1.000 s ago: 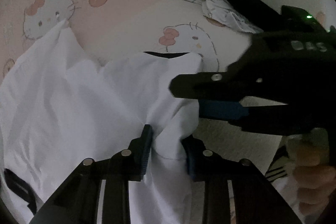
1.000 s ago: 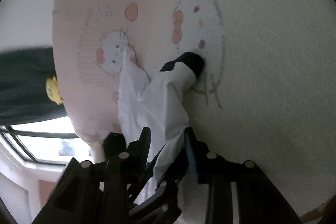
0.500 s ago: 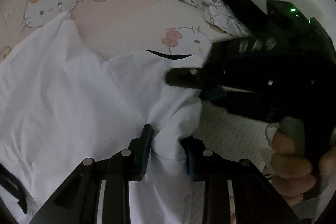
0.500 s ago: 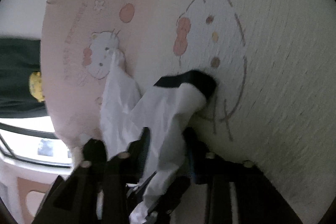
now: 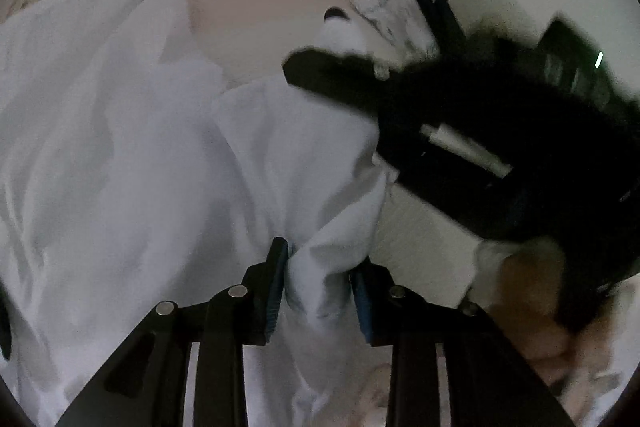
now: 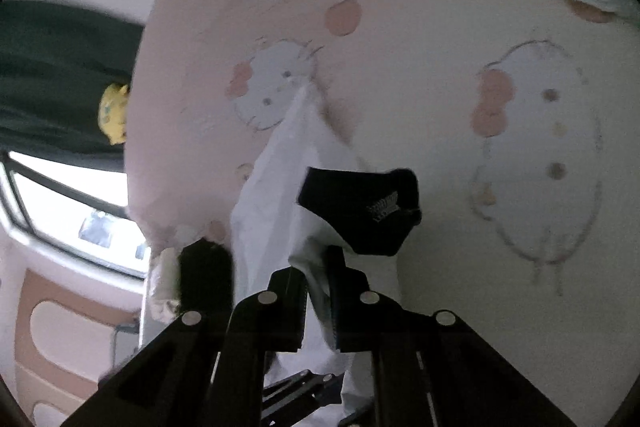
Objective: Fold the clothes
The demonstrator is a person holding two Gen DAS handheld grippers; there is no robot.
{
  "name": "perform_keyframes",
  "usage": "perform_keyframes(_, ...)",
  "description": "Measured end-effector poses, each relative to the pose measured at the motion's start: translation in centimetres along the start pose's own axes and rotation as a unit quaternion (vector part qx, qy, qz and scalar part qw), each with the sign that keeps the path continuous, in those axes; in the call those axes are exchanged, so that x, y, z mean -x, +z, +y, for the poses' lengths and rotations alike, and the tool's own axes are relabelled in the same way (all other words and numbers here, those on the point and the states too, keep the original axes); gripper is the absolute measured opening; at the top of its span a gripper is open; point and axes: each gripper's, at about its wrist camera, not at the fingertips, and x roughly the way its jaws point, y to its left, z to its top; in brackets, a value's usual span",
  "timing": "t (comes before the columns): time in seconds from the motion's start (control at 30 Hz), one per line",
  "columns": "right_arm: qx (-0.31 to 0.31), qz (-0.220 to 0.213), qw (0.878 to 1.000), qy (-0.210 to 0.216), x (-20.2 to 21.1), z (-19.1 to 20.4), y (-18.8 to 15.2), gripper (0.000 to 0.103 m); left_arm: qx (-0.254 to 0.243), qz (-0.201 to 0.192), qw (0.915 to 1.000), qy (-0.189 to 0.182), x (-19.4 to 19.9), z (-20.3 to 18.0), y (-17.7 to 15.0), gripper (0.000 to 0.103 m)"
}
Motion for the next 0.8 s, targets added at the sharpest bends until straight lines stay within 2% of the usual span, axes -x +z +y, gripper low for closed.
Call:
perform_keyframes(0.07, -0.007, 0.015, 1.0, 0.021, -0.5, -0.2, -0.2, 0.008, 0.004, -0.013, 0.9999, 0.005, 1.2, 0.6, 0.1, 0.049)
perform_keyframes(0.13, -0.015, 0.02, 0.999, 0.039, -1.0, -0.1, -0.5, 0.008, 0.002, -0.031, 0.9994, 0.012, 2.2, 1.0, 0.2, 0.056)
perform_keyframes(0.2, -0.01, 0.03, 0.998, 0.052, -1.4, 0.3, -0.6, 0.008, 0.015, -0.035, 0.9992, 0.01, 2.8, 1.6, 0.4, 0.056)
perform_keyframes(0.3, -0.004, 0.055, 0.997, 0.045, -2.6, 1.0, -0.9, 0.008, 0.023, -0.031, 0.9993, -0.001, 3.0, 1.8, 0.5, 0.056)
perform_keyframes(0.5, 0.0, 0.088, 0.995, 0.036, -4.5, 1.7, -1.7, 0.012, -0.002, -0.043, 0.9983, 0.039, 2.3, 2.0, 0.3, 0.056)
perform_keyframes(0.53, -0.003, 0.093, 0.995, 0.038, -4.5, 1.7, -1.7, 0.012, -0.004, -0.04, 0.9982, 0.045, 1.9, 2.2, 0.3, 0.054)
perform_keyframes(0.6, 0.002, 0.085, 0.996, 0.033, -4.1, 1.8, -1.8, 0.012, -0.002, -0.033, 0.9982, 0.05, 1.4, 2.7, 0.1, 0.044)
perform_keyframes(0.63, 0.008, 0.078, 0.996, 0.029, -3.9, 2.0, -1.7, 0.015, 0.0, -0.03, 0.998, 0.056, 1.2, 3.0, 0.1, 0.039)
perform_keyframes(0.7, 0.016, 0.063, 0.998, 0.011, -3.0, 2.0, -1.7, 0.035, -0.002, -0.028, 0.9978, 0.059, 1.2, 3.3, 0.1, 0.038)
perform_keyframes(0.8, 0.024, 0.047, 0.998, -0.014, -1.8, 2.0, -1.8, 0.041, -0.009, -0.027, 0.9974, 0.067, 1.2, 3.5, 0.1, 0.038)
